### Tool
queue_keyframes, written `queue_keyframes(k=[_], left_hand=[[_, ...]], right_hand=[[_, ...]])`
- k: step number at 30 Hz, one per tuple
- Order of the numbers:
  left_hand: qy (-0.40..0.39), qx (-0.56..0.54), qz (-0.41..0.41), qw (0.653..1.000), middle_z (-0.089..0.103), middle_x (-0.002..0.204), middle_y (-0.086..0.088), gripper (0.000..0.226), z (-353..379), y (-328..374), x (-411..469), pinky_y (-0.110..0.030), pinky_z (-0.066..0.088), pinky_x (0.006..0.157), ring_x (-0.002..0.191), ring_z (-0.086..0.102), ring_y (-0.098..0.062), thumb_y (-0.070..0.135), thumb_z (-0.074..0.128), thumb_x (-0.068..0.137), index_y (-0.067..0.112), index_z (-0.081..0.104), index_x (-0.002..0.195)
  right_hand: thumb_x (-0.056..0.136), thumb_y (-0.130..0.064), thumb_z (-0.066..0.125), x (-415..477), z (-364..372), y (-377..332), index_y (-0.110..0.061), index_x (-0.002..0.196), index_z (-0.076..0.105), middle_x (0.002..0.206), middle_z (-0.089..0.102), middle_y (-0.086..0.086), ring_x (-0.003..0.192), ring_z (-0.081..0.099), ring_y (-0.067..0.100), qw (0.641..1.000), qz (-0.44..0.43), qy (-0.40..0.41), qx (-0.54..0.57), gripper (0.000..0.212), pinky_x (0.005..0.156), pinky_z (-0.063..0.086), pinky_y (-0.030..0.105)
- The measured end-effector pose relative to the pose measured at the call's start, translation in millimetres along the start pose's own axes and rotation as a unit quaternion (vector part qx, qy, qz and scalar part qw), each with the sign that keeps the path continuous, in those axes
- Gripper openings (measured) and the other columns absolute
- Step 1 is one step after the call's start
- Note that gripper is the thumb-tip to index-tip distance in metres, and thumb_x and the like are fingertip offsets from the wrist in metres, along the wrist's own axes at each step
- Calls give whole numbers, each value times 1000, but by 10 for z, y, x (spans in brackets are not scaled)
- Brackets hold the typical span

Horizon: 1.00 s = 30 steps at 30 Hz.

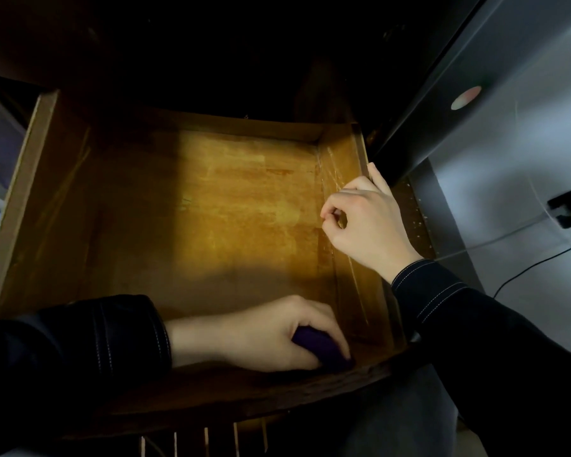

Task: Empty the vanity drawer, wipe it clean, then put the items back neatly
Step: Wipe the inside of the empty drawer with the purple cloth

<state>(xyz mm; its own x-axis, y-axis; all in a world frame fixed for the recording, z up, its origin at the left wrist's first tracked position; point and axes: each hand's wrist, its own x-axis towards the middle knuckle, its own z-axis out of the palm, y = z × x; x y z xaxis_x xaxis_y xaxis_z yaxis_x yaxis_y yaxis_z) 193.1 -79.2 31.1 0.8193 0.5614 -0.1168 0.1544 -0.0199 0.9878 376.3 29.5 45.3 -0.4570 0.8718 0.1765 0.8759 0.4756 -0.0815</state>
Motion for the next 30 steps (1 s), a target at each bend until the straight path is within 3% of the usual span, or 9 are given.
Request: queue_keyframes(k=[5, 10, 13, 17, 23, 25, 27, 30], left_hand=[[-66, 183, -77, 978, 62, 121, -6, 41, -18, -160, 34, -34, 43, 103, 110, 57, -14, -6, 57, 87, 10, 68, 123], [10, 21, 37, 999, 60, 111, -5, 34, 47, 8, 9, -20, 46, 94, 101, 63, -12, -7, 62, 88, 8, 71, 117], [-11, 65, -3, 998, 59, 113, -1, 37, 18, -64, 46, -19, 44, 92, 102, 61, -10, -7, 59, 90, 10, 70, 121], [-70, 152, -74, 983, 62, 122, -7, 42, -44, -182, 46, -19, 43, 98, 108, 58, -8, -8, 56, 89, 10, 69, 126], [-6, -7, 9, 1000, 61, 118, -10, 35, -10, -15, 40, -31, 49, 101, 108, 63, -20, -5, 64, 90, 5, 69, 124], [-35, 62, -29, 997, 57, 124, -9, 42, -19, -101, 56, -35, 44, 107, 114, 58, -19, -1, 60, 93, 13, 64, 132], [-89, 211, -76, 970, 48, 127, 0, 51, -37, -209, 52, -35, 38, 109, 120, 47, -16, 9, 55, 96, 32, 55, 141], [-125, 289, -91, 945, 36, 114, 12, 53, -54, -243, 33, -25, 36, 99, 116, 37, -8, 19, 53, 98, 45, 46, 144]], right_hand=[[89, -26, 62, -1, -4, -2, -24, 77, 73, 71, 64, -13, 93, 55, 10, 1000, 1, -1, 2, 17, 126, 9, 44], [89, -25, 60, 7, -1, 6, -25, 77, 73, 70, 64, -12, 93, 55, 10, 1000, -1, 6, -2, 18, 127, 9, 43], [90, -26, 60, 7, 4, 5, -25, 77, 73, 71, 64, -13, 93, 55, 10, 1000, -1, 4, -4, 18, 127, 8, 43], [90, -26, 61, 7, -3, -3, -24, 77, 73, 72, 64, -13, 92, 55, 11, 1000, -1, 4, 1, 17, 127, 9, 44], [88, -25, 62, 1, -2, -2, -23, 76, 72, 70, 60, -14, 92, 56, 12, 1000, -4, 13, 5, 16, 127, 9, 43], [88, -24, 62, -1, 1, -3, -23, 75, 72, 69, 57, -16, 91, 56, 12, 1000, -5, 16, 9, 16, 126, 10, 44], [88, -24, 62, 0, 5, -5, -23, 75, 72, 69, 57, -16, 91, 57, 12, 1000, -4, 17, 10, 16, 126, 9, 43], [87, -24, 63, 3, 11, 0, -24, 75, 73, 69, 54, -18, 91, 57, 12, 1000, -4, 18, 12, 16, 126, 10, 44]])
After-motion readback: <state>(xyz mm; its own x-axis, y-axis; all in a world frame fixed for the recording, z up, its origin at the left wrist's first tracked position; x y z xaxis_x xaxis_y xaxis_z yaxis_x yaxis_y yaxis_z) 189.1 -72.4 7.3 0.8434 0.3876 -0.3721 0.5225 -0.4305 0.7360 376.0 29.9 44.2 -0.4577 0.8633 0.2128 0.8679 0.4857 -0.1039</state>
